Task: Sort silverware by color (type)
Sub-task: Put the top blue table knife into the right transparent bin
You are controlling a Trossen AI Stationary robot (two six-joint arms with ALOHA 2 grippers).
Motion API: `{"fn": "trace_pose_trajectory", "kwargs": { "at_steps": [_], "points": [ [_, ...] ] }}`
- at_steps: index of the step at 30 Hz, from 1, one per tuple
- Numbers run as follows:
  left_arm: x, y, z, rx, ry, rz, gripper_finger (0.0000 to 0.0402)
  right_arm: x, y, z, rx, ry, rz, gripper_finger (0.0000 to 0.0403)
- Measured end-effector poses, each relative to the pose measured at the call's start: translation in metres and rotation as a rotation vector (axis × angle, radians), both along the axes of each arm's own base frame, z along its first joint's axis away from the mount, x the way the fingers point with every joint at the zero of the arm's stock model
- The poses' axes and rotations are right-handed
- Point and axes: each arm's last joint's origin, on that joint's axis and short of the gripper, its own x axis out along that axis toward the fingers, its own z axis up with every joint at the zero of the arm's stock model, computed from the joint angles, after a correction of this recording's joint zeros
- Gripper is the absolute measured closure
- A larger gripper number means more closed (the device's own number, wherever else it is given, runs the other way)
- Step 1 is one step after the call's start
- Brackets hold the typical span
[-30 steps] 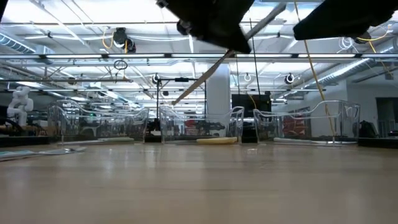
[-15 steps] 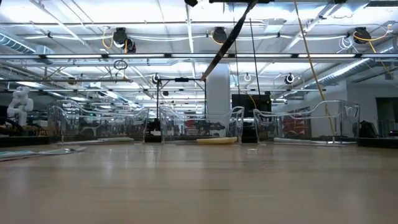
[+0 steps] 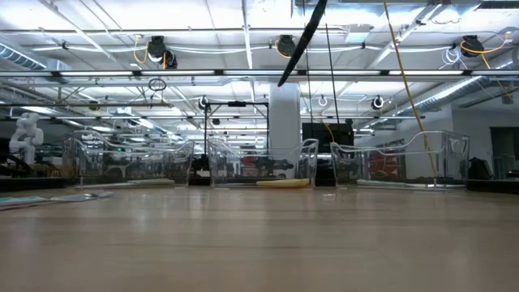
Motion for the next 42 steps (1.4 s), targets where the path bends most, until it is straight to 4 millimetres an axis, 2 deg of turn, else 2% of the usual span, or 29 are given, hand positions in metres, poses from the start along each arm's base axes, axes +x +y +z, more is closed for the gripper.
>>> {"fn": "trace_pose_trajectory", "kwargs": {
  "at_steps": [4, 7, 12, 16, 19, 23, 25, 30, 35, 39, 42],
  "points": [
    [0.0, 0.001, 0.0, 0.003, 0.002, 0.005, 0.0364, 0.0, -0.001, 0.001, -0.005, -0.004, -0.03, 0.0359],
    [0.002, 0.003, -0.002, 0.04, 0.033, -0.017, 0.0352, -0.001, -0.002, 0.001, -0.027, 0.005, -0.069, 0.036],
    [0.001, 0.005, -0.006, 0.012, 0.058, 0.004, 0.0237, 0.001, -0.004, 0.006, -0.055, 0.01, -0.141, 0.036],
    [-0.006, 0.008, -0.002, -0.007, 0.097, 0.061, 0.0154, 0.005, -0.006, 0.02, -0.131, 0.035, -0.253, 0.036],
    [-0.015, 0.011, 0.003, -0.017, 0.154, 0.076, 0.0124, 0.007, -0.011, 0.038, -0.209, 0.082, -0.384, 0.036],
    [-0.028, 0.02, 0.015, -0.045, 0.212, 0.109, 0.0118, 0.008, -0.025, 0.062, -0.289, 0.12, -0.447, 0.036],
    [-0.034, 0.025, 0.018, -0.044, 0.249, 0.125, 0.0122, 0.006, -0.036, 0.074, -0.314, 0.132, -0.476, 0.036],
    [-0.044, 0.036, 0.019, -0.05, 0.329, 0.168, 0.0128, 0.0, -0.078, 0.102, -0.337, 0.166, -0.6, 0.036],
    [-0.043, 0.047, 0.016, -0.061, 0.362, 0.204, 0.0129, -0.011, -0.124, 0.121, -0.344, 0.218, -0.75, 0.036],
    [-0.04, 0.053, 0.016, -0.076, 0.367, 0.206, 0.0129, -0.019, -0.16, 0.124, -0.345, 0.247, -0.812, 0.036],
    [-0.039, 0.056, 0.016, -0.088, 0.376, 0.195, 0.0128, -0.023, -0.183, 0.115, -0.312, 0.291, -0.828, 0.036]
  ]
}}
